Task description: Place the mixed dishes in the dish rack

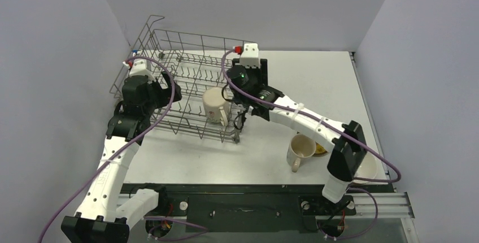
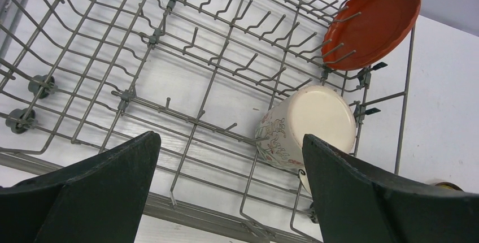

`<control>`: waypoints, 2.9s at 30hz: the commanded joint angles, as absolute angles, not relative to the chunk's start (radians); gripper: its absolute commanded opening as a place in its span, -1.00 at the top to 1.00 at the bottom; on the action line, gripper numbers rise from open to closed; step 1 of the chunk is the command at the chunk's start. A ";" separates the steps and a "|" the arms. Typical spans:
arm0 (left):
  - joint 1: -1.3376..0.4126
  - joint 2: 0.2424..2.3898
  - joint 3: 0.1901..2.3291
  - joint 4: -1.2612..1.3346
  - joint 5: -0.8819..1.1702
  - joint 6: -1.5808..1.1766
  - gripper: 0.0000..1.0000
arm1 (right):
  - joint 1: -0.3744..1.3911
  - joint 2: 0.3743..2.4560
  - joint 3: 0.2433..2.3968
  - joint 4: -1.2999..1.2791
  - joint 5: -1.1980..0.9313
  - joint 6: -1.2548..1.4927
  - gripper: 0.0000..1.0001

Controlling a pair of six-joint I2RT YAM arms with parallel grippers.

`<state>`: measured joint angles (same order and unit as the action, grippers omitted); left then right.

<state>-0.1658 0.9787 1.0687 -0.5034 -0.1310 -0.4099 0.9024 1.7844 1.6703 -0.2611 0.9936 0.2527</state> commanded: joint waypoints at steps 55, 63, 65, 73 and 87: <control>-1.168 1.930 1.696 -0.515 -0.174 -0.451 -0.54 | 0.703 0.333 0.705 -0.459 0.953 0.551 -0.14; -1.211 2.058 1.818 -0.611 -0.243 -0.427 -0.34 | 0.703 0.217 0.707 -0.504 0.957 0.577 -0.21; -1.214 2.082 1.840 -0.625 -0.247 -0.428 -0.27 | 0.703 0.194 0.704 -0.513 0.969 0.572 -0.21; -1.233 2.176 1.991 -0.774 -0.348 -0.444 0.04 | 0.705 0.176 0.767 -0.580 0.971 0.582 -0.31; -1.232 2.007 1.910 -0.747 -0.419 -0.415 1.00 | 0.704 0.225 0.790 -0.637 0.977 0.655 -0.35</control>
